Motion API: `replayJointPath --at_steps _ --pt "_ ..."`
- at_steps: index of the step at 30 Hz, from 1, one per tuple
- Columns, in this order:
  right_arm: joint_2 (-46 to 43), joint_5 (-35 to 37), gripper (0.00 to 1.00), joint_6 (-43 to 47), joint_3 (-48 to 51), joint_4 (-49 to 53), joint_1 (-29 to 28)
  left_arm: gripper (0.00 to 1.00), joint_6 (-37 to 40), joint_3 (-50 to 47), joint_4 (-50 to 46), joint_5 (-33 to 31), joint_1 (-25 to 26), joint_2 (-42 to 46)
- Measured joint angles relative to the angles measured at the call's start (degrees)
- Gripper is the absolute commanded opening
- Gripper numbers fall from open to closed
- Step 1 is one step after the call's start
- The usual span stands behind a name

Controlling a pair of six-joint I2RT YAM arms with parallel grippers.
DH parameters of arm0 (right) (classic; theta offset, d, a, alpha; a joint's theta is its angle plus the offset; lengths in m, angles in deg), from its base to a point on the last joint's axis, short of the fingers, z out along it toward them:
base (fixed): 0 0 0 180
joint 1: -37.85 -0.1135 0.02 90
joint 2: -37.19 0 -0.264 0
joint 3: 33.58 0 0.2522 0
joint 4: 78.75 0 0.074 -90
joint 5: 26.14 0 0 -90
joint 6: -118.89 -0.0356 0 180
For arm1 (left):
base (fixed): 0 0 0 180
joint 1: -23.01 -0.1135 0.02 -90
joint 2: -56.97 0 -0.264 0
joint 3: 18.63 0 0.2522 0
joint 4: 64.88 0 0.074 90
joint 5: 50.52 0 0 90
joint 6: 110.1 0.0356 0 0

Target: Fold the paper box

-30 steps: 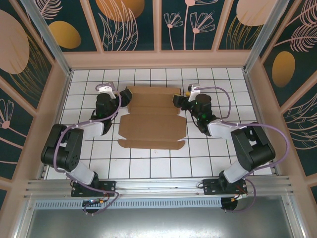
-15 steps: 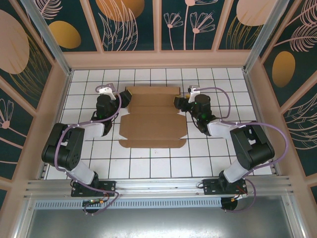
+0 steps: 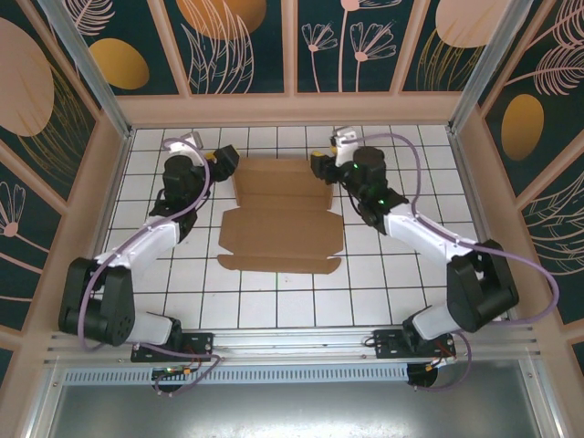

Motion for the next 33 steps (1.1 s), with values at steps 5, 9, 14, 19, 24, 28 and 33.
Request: replayJointPath --at_steps 5,9,14,19,24,28,33 --pt "9.73 -2.58 0.32 3.43 -10.67 9.79 -0.17 0.74 -0.02 0.72 -5.05 -1.05 0.0 4.7" --pt "15.37 -4.63 0.29 3.65 -15.06 15.61 1.66 0.74 -0.09 0.72 -9.07 -1.01 0.0 6.58" --pt "18.67 -6.16 0.29 3.58 -18.27 17.81 3.54 0.74 -0.46 0.9 -13.11 -1.01 0.0 8.31" --pt "22.01 -7.34 0.29 2.71 -21.97 19.34 5.22 0.74 -1.11 5.2 -16.5 -0.68 0.0 9.25" --pt "26.82 -9.42 0.3 1.18 -26.99 19.41 7.93 0.75 -1.53 11.06 -17.46 -0.31 0.0 10.19" --pt "30.91 -11.26 0.31 -0.39 -31.17 20.79 11.61 0.75 -1.53 13.2 -18.18 -0.07 0.0 10.95" --pt "35.45 -11.93 0.32 -1.42 -34.23 23.39 14.45 0.75 -1.55 13.25 -20.5 -0.02 0.0 11.04"
